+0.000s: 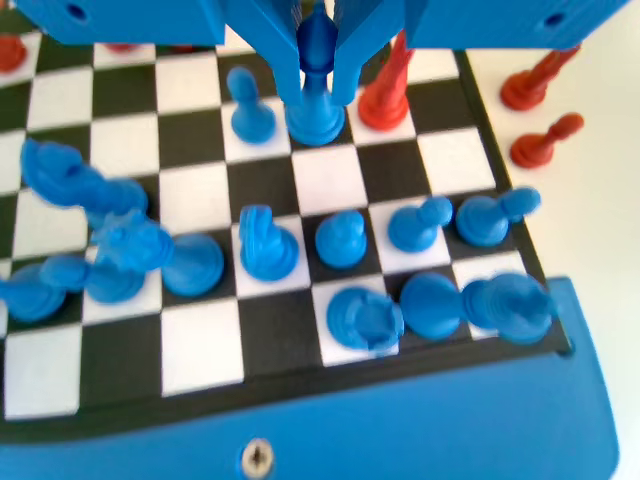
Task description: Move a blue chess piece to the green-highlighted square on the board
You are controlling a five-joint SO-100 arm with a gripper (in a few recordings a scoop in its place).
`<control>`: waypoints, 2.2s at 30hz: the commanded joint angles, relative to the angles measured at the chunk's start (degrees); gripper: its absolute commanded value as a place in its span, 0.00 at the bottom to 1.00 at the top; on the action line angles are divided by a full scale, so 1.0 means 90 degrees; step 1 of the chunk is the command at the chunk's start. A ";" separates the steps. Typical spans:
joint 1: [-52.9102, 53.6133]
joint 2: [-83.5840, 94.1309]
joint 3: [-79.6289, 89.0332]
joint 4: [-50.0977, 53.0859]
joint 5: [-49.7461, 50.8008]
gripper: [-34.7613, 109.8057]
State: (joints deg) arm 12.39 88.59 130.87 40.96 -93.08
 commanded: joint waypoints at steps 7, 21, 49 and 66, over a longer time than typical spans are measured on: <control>-0.0029 0.0098 -0.0381 -0.0117 0.0029 0.25; 0.0020 -0.0342 -0.0713 -0.0127 0.0068 0.25; 0.0146 -0.0420 -0.0703 -0.0391 0.0059 0.26; 0.0244 -0.0312 -0.0625 -0.0498 0.0020 0.36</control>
State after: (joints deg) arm 13.80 83.23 128.06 36.30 -91.85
